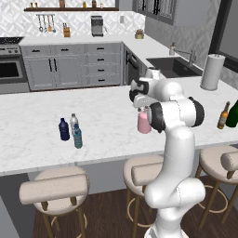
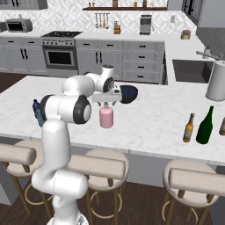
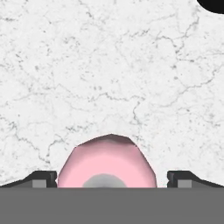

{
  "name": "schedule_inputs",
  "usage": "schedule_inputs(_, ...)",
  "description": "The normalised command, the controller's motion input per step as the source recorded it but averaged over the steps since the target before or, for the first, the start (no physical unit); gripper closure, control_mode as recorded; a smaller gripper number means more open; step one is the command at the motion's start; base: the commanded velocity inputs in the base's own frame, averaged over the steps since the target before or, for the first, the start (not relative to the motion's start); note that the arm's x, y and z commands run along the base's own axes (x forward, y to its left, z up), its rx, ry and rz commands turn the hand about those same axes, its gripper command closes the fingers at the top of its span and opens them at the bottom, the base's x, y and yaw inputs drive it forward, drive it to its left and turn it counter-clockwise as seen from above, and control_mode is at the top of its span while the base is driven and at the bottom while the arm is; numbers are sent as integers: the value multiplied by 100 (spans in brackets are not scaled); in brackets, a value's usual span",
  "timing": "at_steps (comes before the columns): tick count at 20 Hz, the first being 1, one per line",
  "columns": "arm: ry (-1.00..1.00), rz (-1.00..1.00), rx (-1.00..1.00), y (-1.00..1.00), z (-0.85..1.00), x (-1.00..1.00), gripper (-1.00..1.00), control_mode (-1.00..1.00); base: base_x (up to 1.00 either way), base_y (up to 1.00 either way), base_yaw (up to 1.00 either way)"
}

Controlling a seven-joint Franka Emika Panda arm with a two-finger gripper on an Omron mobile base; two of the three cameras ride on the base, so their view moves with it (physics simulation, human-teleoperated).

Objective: Move the plastic bottles in the middle to the plastics group, and the glass bottles in the middle to the glass group.

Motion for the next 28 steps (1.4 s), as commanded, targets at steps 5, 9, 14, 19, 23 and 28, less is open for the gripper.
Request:
schedule_inputs(5, 1, 1, 0, 0, -22, 0, -100, -100, 0, 0, 0)
schedule_inputs(9, 0, 0, 0, 0, -19, 3, -100, -100, 0, 0, 0)
schedule_inputs(14, 0, 0, 0, 0, -7, -7, -100, -100, 0, 0, 0)
schedule_inputs(19, 0, 0, 0, 4, 0, -16, -100, -100, 0, 0, 0)
schedule_inputs(23, 0, 0, 0, 2, 0, -4, -100, -100, 0, 0, 0)
schedule_inputs(28, 0, 0, 0, 1, 0, -12, -100, -100, 0, 0, 0)
